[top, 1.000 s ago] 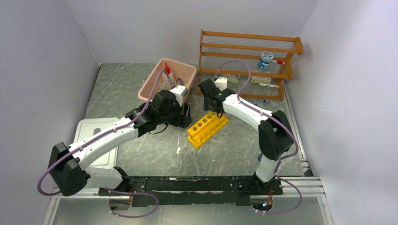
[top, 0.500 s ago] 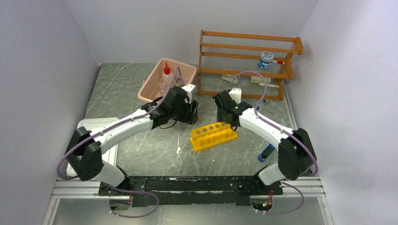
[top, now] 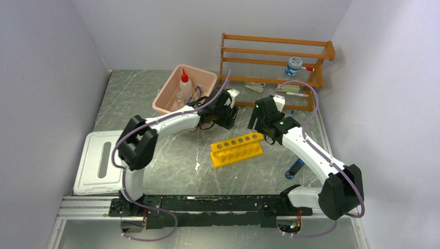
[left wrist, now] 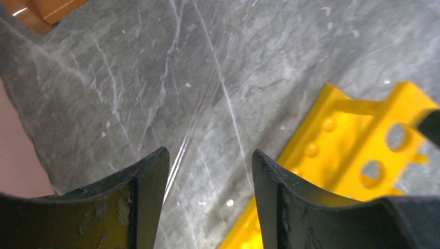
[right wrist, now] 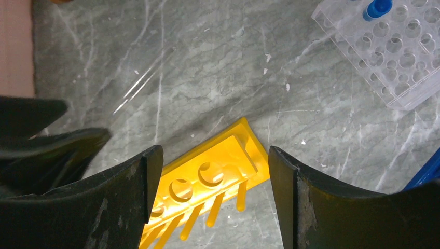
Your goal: Organize the chemistry lab equipment
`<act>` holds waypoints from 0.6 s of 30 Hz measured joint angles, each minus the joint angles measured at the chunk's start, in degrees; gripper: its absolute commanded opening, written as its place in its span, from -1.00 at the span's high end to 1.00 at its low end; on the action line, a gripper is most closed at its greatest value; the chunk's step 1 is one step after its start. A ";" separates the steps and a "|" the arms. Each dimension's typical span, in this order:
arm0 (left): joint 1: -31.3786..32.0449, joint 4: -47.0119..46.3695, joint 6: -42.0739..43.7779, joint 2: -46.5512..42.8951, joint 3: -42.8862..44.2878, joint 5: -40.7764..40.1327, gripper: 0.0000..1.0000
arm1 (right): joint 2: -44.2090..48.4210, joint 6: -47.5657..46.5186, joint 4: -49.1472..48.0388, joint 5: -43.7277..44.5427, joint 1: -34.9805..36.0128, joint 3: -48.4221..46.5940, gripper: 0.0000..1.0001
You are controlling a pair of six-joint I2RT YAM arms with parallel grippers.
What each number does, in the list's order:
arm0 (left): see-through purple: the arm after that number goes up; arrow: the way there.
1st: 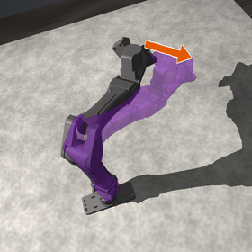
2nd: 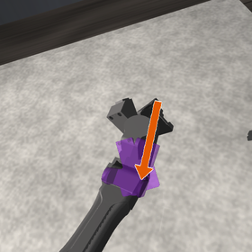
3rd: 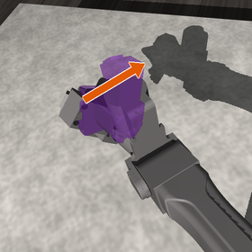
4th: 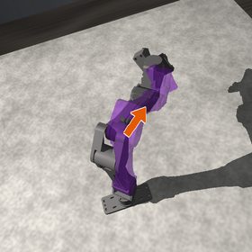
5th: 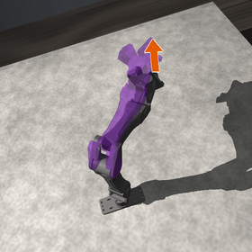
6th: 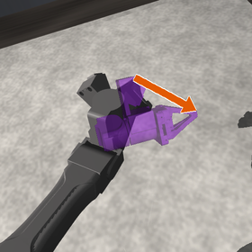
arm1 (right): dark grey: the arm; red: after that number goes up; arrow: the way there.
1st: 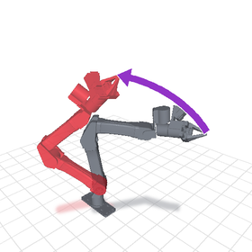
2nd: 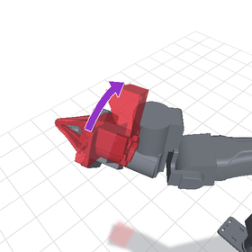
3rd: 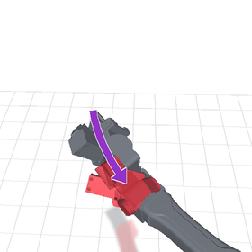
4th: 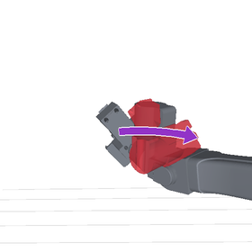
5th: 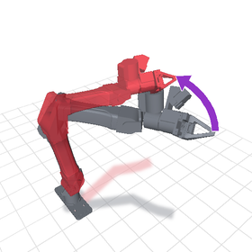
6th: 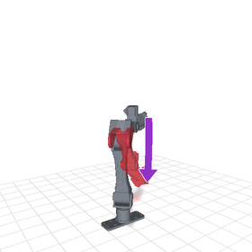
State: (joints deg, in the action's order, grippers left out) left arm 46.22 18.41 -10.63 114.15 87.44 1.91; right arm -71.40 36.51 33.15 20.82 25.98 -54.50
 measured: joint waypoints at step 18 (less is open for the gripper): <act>-0.11 5.05 9.60 13.33 8.63 -0.70 0.32 | 4.87 4.26 -0.74 -4.63 -2.91 2.45 -0.51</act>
State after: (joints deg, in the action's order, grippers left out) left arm 46.11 23.46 -1.04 127.48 96.07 1.21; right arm -66.52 40.77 32.40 16.19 23.07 -52.05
